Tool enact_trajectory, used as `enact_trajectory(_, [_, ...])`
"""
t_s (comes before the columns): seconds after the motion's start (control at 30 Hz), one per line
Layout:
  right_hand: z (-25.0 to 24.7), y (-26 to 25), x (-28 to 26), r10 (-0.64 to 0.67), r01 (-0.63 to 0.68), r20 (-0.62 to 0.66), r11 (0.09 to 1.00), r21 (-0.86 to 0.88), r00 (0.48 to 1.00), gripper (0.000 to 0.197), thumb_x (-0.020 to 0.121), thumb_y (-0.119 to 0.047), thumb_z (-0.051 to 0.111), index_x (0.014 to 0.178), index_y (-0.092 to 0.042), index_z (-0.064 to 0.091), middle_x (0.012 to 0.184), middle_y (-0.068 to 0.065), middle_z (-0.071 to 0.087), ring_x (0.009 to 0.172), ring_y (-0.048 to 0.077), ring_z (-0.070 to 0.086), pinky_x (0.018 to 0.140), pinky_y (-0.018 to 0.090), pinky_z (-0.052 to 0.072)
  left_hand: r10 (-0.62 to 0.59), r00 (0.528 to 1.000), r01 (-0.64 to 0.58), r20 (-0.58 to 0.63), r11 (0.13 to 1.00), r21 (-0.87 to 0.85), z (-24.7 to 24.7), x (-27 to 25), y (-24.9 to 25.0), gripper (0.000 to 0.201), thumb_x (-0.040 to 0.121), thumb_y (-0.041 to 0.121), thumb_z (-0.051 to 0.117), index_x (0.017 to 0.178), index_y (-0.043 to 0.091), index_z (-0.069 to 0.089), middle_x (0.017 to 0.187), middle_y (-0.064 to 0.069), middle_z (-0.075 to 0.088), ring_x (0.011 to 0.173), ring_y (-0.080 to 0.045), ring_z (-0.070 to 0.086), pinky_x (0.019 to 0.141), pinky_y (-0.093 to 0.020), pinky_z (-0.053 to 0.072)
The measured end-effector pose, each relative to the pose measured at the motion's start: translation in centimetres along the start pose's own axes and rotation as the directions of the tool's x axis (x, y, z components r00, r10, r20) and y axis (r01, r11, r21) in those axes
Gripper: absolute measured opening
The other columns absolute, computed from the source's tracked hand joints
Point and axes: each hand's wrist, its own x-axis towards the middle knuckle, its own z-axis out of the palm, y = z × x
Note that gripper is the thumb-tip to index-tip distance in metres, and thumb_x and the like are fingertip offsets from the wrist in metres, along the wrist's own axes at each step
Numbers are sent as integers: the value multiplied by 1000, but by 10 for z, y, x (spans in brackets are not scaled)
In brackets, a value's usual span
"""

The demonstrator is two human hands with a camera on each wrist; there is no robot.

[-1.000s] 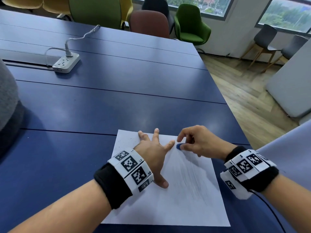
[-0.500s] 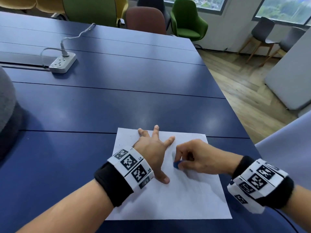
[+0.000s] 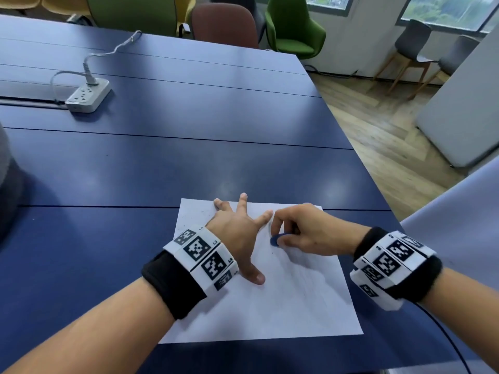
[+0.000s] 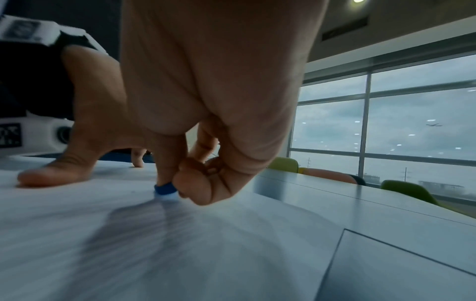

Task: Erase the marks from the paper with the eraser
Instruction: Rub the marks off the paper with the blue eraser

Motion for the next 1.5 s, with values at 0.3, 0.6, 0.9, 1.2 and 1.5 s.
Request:
enact_trajectory(0.3, [-9,6,2,21,-21,7,999,-50,1000,6,86,-24,71,91,-22,69,64,-8,57,54,4,51,53,14,39,-4,1000,4,19,1000,-28,0,0,0,131,62,71,75,153,39,-12,160,-22,-15,138,-59,9,110,-54,27])
enact_trajectory(0.6, [-6,5,-2,34,-22,69,987,-161,997,20,86,-34,70,100,-20,69,78,-7,64,65,8,58,61,16,48,2,1000,-1,18,1000,-19,-1,-1,0,131,62,71,75,153,39,-13,160,-21,-15,139,-59,9,110,-54,28])
enact_trajectory(0.9, [4,-7,-10,-112,137,151,976,-171,982,13,87,-26,67,89,-14,69,88,-2,62,72,10,54,67,21,47,5,1000,-5,12,1000,10,-1,-1,0,131,62,73,73,153,38,-14,160,-23,-15,138,-59,11,110,-54,28])
enact_trajectory(1.2, [9,-16,-16,-83,130,319,983,-129,944,5,79,-20,72,83,-18,69,83,-4,65,68,10,58,65,23,50,-9,1000,8,27,1000,18,-2,-1,1,130,63,74,72,153,39,-15,160,-21,-16,139,-58,10,110,-53,28])
enact_trajectory(1.5, [20,-20,-29,-88,118,364,991,-61,927,8,77,-18,74,83,-17,70,82,-7,62,64,8,55,61,19,47,-19,999,20,32,1000,-18,1,3,1,132,60,74,74,152,41,-14,161,-18,-17,139,-59,7,107,-53,34])
